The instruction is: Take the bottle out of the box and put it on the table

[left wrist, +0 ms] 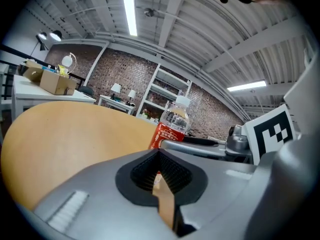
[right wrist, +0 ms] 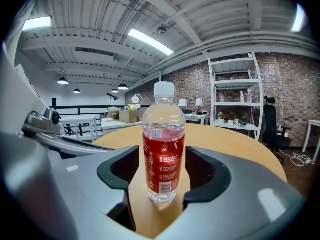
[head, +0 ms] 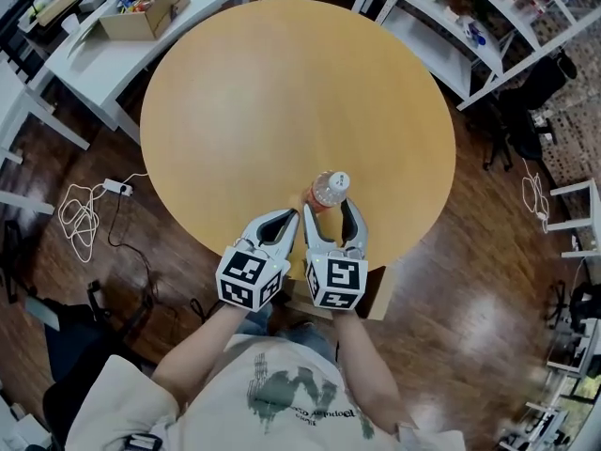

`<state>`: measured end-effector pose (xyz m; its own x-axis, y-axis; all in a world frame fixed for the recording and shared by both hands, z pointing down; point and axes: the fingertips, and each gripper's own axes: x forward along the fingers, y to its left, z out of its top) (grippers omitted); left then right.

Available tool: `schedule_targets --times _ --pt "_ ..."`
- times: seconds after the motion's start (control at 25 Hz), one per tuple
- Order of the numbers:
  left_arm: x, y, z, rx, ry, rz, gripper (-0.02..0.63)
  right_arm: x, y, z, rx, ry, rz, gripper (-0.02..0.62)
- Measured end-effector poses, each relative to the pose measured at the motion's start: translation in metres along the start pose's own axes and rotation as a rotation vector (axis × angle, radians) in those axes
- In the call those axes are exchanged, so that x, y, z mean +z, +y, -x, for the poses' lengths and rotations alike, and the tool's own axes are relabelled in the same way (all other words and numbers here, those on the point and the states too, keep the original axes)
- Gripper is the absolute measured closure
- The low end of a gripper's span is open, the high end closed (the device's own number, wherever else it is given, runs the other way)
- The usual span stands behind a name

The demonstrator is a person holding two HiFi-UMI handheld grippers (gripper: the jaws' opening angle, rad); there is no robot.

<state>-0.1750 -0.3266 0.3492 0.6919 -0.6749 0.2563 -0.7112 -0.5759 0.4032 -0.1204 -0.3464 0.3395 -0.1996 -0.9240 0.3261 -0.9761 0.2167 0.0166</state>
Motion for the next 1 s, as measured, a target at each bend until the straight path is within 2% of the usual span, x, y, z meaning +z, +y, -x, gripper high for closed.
schedule_targets --times 0.28,0.6,1.0 --pt "0.0 -0.025 0.019 0.038 -0.037 -0.011 0.632 -0.003 0.003 0.032 0.022 0.002 -0.02 0.341" --pt "-0.013 -0.075 0.049 0.057 -0.05 -0.045 0.632 0.001 0.007 0.088 0.058 -0.039 -0.02 0.37" --pt "-0.023 -0.125 0.094 0.081 -0.088 -0.097 0.632 -0.003 0.017 0.163 0.078 -0.087 -0.01 0.437"
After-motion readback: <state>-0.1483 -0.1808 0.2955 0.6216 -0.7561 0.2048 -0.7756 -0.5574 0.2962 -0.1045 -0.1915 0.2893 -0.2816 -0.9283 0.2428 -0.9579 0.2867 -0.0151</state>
